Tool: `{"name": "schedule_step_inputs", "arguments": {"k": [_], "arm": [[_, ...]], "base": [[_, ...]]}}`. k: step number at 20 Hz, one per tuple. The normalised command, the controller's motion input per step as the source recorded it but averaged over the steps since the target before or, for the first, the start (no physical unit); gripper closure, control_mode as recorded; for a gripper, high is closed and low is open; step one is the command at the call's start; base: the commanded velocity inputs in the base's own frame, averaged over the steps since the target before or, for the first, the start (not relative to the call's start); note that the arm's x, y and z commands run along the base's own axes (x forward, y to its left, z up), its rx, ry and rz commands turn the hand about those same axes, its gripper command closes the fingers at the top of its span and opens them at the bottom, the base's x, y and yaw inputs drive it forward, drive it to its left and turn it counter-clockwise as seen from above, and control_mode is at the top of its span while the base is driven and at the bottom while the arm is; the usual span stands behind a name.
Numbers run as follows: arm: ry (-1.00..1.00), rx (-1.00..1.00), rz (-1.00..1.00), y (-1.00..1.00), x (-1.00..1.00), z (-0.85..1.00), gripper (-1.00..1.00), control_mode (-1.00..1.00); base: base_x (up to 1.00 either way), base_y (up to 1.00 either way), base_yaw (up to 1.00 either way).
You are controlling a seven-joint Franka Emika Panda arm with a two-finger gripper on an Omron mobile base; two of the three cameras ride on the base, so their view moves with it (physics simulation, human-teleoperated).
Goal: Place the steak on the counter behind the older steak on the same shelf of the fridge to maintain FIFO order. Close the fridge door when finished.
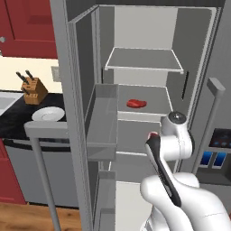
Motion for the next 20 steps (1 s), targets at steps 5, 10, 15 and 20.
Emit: {"name": "schedule_step_inputs", "arguments": {"k": [5, 10, 15, 20], "arm": [[-0.24, -0.11, 0.06, 0.0, 0.01, 0.93, 1.0, -1.0], [-0.27, -0.21, 0.08, 0.14, 0.25, 0.9, 1.0, -1.0], [-0.16, -0.18, 0.09, 0.15, 0.44, 0.41, 1.0, -1.0], [0.01, -0.1, 0.13, -0.01, 0.81, 0.05, 1.0, -1.0]], "base": [[0.0, 0.0, 0.0], [0.0, 0.0, 0.0], [0.0, 0.0, 0.0], [0.0, 0.0, 0.0]]}}
